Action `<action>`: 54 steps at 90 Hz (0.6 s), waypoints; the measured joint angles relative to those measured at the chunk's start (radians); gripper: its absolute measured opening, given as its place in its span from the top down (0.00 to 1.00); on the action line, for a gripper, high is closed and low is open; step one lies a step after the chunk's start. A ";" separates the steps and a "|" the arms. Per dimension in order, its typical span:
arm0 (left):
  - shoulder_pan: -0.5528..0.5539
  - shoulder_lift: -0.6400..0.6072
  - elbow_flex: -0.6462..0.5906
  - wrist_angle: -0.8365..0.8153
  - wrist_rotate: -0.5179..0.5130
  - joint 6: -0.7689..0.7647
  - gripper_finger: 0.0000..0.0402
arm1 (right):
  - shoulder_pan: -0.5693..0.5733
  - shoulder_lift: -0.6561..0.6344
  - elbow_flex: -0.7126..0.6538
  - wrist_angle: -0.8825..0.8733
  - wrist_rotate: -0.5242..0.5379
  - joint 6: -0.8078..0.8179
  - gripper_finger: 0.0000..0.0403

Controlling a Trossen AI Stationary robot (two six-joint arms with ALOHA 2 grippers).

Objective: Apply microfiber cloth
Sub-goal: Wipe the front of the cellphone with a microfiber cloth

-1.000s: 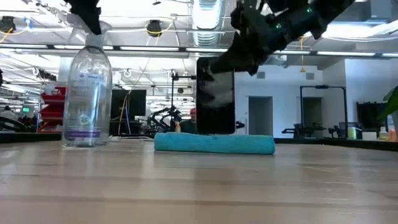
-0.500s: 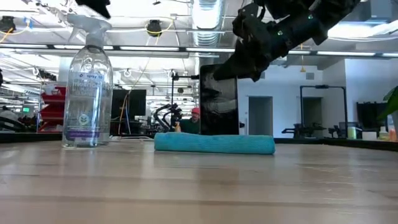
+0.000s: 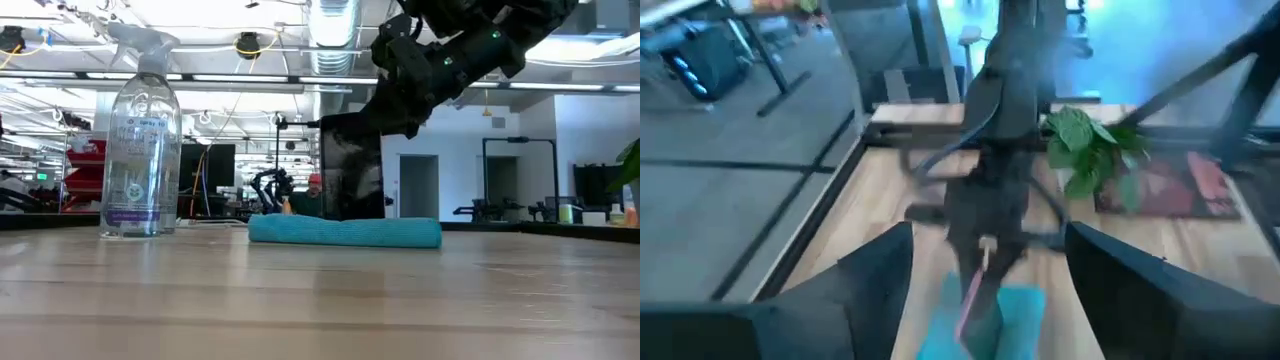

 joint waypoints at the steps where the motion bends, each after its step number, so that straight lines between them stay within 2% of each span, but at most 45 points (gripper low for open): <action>1: -0.002 0.013 0.000 0.013 -0.009 -0.001 0.42 | 0.000 0.000 0.000 -0.002 0.000 0.000 0.94; 11: -0.022 0.130 0.001 0.096 -0.107 -0.065 0.43 | 0.000 -0.003 -0.002 -0.022 0.000 0.009 0.94; 21: -0.054 0.221 0.001 0.056 -0.203 -0.185 0.44 | 0.004 -0.005 -0.032 0.006 0.003 0.029 0.94; 33: -0.101 0.309 0.001 -0.045 -0.210 -0.393 0.46 | 0.007 -0.005 -0.042 0.015 0.009 0.030 0.94; 46: -0.138 0.413 0.008 -0.226 -0.243 -0.665 0.50 | 0.009 -0.001 -0.044 0.049 0.017 0.012 0.94; 54: -0.150 0.462 0.012 -0.305 -0.242 -0.768 0.53 | 0.016 0.000 -0.045 0.065 0.015 0.011 0.94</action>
